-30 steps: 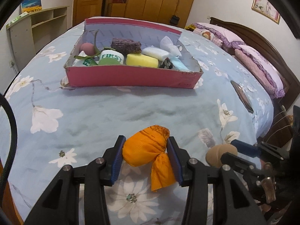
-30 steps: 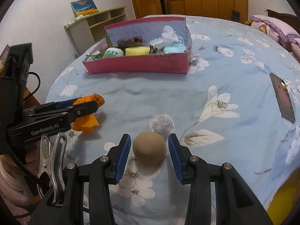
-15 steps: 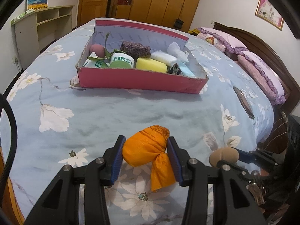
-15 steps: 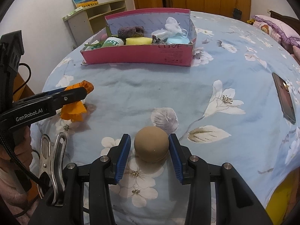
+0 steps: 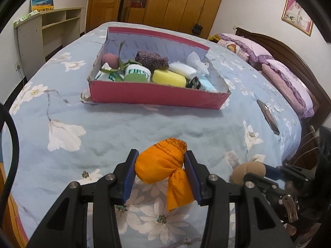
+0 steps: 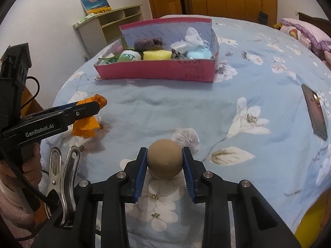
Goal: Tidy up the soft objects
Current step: 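Carry the orange cloth and tan ball over the box with both grippers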
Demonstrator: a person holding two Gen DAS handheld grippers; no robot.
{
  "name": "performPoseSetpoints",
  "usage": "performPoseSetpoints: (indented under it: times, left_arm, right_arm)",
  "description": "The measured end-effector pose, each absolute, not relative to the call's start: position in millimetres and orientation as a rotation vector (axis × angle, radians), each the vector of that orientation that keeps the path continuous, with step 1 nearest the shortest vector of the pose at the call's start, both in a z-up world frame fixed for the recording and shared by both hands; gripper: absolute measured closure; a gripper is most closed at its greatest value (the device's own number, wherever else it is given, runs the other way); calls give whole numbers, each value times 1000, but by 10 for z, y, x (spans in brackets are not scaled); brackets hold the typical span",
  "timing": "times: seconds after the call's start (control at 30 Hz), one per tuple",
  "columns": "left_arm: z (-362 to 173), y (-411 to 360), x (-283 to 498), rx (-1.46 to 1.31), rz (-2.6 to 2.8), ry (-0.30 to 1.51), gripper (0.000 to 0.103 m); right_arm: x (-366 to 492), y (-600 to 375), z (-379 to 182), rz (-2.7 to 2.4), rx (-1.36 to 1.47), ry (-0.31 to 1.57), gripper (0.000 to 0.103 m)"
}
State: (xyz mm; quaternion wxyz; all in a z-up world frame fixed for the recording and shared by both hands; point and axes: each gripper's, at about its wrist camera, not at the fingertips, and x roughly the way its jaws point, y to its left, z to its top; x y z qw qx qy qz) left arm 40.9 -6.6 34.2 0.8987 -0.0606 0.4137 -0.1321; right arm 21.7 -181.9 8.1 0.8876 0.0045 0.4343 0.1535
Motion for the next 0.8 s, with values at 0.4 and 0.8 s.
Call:
performPoseSetpoints:
  times: [0.4,0.8]
  left_arm:
    - [553,-38,596,-109,-258,808,55]
    - [806,-4,843,-66,-233,753,55]
  right_arm:
    - [394,-1801,261,365,6,875,69]
    - [634,-1785,497,382,-19,831,69]
